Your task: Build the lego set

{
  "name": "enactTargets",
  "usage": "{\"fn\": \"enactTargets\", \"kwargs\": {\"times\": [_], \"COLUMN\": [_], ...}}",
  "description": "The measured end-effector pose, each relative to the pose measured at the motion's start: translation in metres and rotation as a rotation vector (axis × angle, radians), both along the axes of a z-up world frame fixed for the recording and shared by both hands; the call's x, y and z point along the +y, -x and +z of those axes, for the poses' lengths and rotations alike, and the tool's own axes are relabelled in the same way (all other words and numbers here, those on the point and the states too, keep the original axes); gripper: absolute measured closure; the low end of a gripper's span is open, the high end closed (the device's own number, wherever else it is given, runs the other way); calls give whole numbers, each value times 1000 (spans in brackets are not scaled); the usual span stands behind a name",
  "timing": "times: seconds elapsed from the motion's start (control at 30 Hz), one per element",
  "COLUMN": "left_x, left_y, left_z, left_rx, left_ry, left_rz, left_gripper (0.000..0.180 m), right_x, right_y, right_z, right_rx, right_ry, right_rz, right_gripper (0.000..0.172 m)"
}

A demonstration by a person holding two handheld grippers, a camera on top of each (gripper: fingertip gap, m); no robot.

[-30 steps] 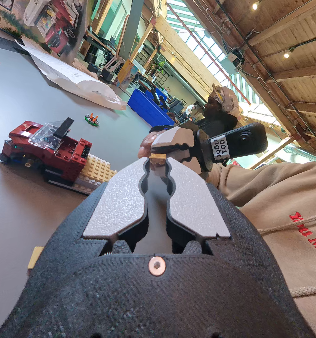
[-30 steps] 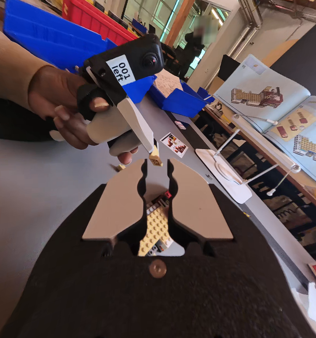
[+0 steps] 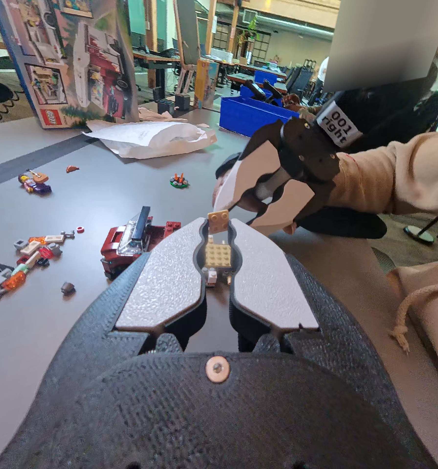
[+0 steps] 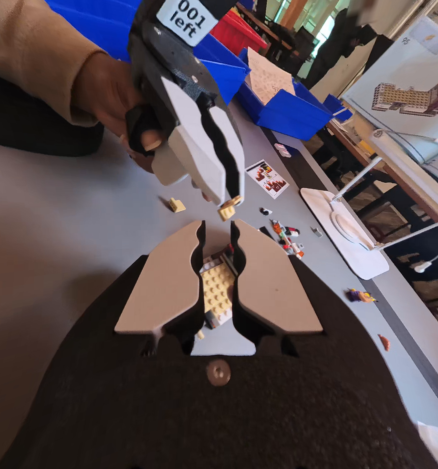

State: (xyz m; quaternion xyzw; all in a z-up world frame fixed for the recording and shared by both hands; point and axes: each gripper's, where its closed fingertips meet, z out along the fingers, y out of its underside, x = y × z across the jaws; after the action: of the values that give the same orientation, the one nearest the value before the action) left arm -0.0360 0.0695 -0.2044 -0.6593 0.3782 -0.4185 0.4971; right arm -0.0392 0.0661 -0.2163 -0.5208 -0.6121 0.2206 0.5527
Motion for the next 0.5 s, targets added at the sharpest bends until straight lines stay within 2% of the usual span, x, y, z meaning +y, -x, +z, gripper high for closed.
{"fn": "enactTargets", "kwargs": {"times": [0.1,0.33,0.5], "left_x": [10,19,27], "left_y": [-2,-3,-1], "left_z": [3,1,-14], "left_rx": [-18,-75,84], "left_ry": [5,118,78], "left_rz": [-8,2,113], "left_gripper": [166,165,162], "right_x": [13,24,32], "right_y": [2,3,2], "right_z": [7,4,-7], "right_rx": [14,3,-132], "right_ry": [-9,-174,-338], "right_rz": [8,-34,-122], "right_gripper": [158,165,167]}}
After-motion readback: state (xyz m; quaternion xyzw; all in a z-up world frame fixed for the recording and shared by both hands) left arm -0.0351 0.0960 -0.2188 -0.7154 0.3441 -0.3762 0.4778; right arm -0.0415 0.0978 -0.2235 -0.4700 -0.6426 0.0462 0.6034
